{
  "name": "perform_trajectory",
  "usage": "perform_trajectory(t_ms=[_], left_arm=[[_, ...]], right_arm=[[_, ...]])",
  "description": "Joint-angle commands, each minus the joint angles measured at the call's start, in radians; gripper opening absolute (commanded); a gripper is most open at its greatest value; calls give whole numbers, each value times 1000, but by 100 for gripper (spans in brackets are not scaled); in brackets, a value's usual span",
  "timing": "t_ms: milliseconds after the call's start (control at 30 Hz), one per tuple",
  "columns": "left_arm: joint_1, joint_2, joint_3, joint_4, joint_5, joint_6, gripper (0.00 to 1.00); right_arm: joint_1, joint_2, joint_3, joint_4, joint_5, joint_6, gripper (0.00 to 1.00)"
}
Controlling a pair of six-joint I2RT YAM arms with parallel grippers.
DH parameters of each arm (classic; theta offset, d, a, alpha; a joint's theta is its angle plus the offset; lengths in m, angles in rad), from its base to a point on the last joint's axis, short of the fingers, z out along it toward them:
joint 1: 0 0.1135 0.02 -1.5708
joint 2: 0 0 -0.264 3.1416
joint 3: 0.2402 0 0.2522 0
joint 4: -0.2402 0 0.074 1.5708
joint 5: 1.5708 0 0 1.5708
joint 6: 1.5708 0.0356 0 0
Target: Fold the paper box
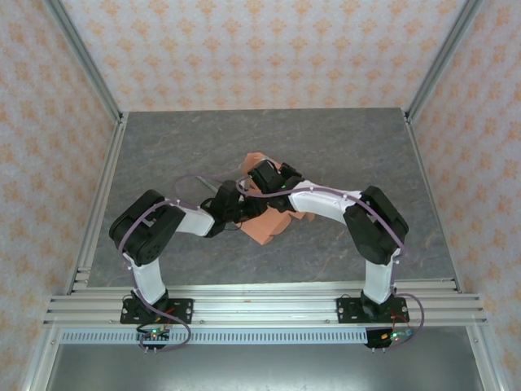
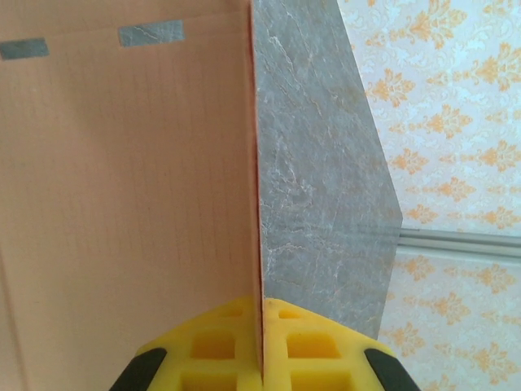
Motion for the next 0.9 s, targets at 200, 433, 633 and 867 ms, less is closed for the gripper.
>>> perform_trajectory(t_ms=[200, 433, 633, 867], left_arm=[[97, -240, -69, -237, -70, 212, 37], [152, -391, -35, -361, -34, 270, 41], [163, -464, 19, -475, -57, 379, 47], [162, -370, 28, -394, -20, 537, 50]], right_arm=[[-54, -96, -27, -11, -225, -116, 1], [-113, -188, -35, -72, -441, -158, 2], [-179, -242, 28, -221, -626, -140, 2], [-263, -251, 128, -403, -843, -106, 1]])
